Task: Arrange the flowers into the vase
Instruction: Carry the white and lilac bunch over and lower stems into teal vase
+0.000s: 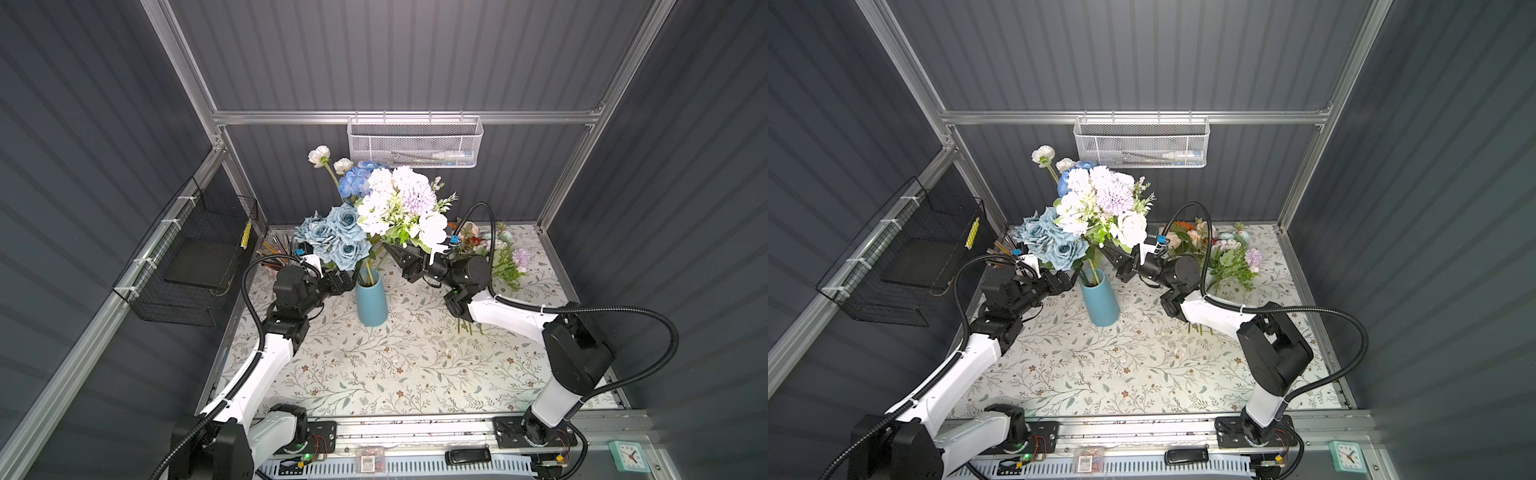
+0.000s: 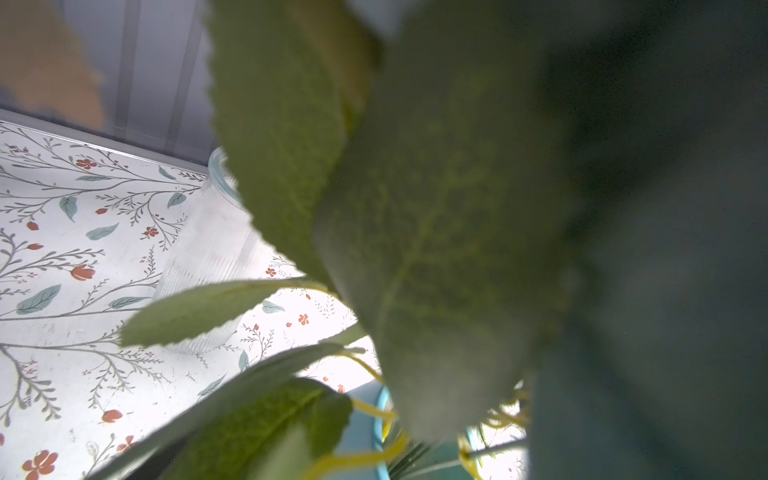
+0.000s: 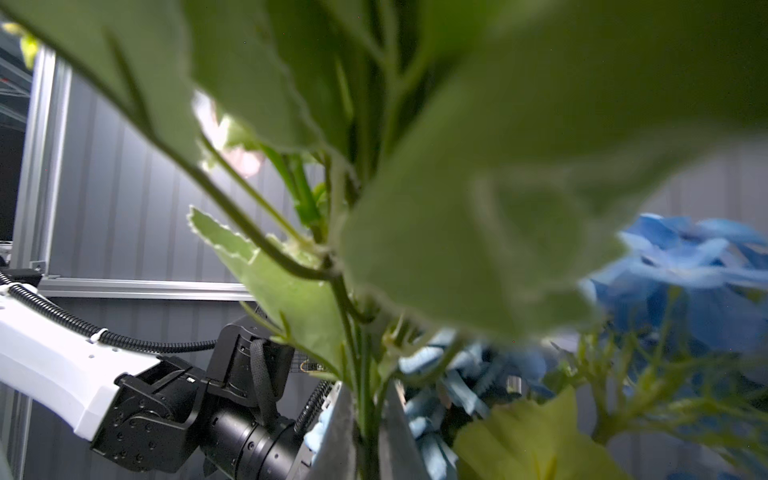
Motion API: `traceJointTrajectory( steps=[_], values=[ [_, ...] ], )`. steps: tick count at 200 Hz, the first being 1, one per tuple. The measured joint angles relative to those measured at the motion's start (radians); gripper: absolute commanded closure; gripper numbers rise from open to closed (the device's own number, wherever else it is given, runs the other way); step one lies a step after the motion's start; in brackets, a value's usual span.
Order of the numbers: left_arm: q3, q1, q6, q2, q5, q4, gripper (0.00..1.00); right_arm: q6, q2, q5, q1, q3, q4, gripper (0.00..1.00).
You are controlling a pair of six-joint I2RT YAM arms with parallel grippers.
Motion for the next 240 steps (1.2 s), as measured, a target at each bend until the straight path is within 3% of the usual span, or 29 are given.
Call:
traceJointTrajectory(
  steps=[128,215,240],
  values=[
    [0.0,0.0,0.0,-0.001,-0.004,-0.011,0.0,-0.063,0.191,-0.013,0.0,0.007,-0.002,1.0],
    [0.0,0.0,0.0,-0.002,-0.004,-0.015,0.0,-0.143,0.201,0.025,0.009,-0.077,-0.067,1.0],
    [0.0,0.0,0.0,-0.002,-0.004,-0.015,0.0,-0.189,0.198,0.051,0.021,-0.097,-0.124,0.95]
  ],
)
